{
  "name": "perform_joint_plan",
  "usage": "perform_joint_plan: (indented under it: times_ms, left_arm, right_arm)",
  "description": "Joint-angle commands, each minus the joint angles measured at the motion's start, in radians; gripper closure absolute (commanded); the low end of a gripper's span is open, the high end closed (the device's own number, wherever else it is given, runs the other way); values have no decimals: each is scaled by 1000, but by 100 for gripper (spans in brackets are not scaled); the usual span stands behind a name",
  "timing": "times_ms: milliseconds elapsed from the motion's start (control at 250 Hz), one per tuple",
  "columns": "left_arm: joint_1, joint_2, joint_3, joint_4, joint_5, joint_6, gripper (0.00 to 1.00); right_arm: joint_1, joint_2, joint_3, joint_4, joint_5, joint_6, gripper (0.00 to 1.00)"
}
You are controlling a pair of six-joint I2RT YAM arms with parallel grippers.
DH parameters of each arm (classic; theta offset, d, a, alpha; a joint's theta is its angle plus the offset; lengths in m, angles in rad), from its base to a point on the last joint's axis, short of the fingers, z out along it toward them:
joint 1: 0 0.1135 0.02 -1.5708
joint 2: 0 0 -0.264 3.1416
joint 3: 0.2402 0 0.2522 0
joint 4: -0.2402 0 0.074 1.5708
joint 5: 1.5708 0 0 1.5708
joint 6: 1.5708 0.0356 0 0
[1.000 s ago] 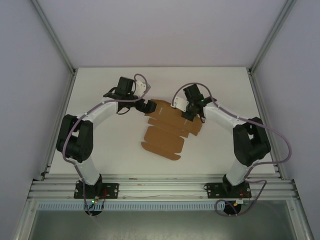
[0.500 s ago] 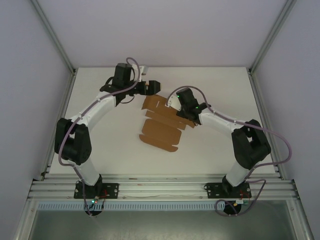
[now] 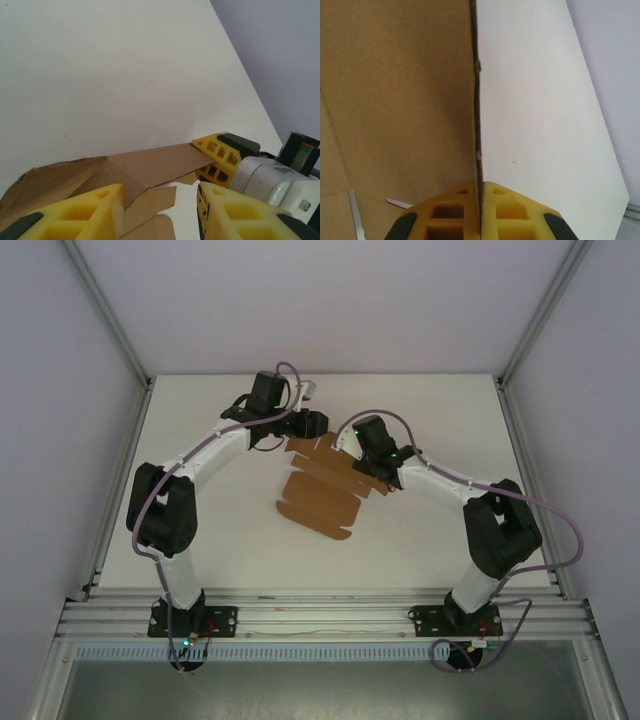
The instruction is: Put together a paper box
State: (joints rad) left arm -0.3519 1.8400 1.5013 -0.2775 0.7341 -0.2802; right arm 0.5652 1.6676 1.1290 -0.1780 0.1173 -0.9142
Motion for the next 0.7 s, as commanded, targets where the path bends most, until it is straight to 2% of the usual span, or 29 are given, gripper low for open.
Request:
perform_joint_plan:
  times_ms: [0, 340, 616, 696]
  left_arm:
    - [-5, 30, 8, 11, 16, -23, 59]
    - [-21, 62, -61, 292, 110, -235, 59]
    - [-26, 90, -140, 587, 137, -441, 61]
    - [-25, 82, -154, 604, 150, -443, 60]
  right_arm:
    - [5, -25, 28, 18, 24, 34, 100]
    - [7, -55, -16, 81, -41, 17, 98]
    - [7, -38, -39, 121, -67, 6, 98]
    - [6, -32, -49, 153, -37, 8, 99]
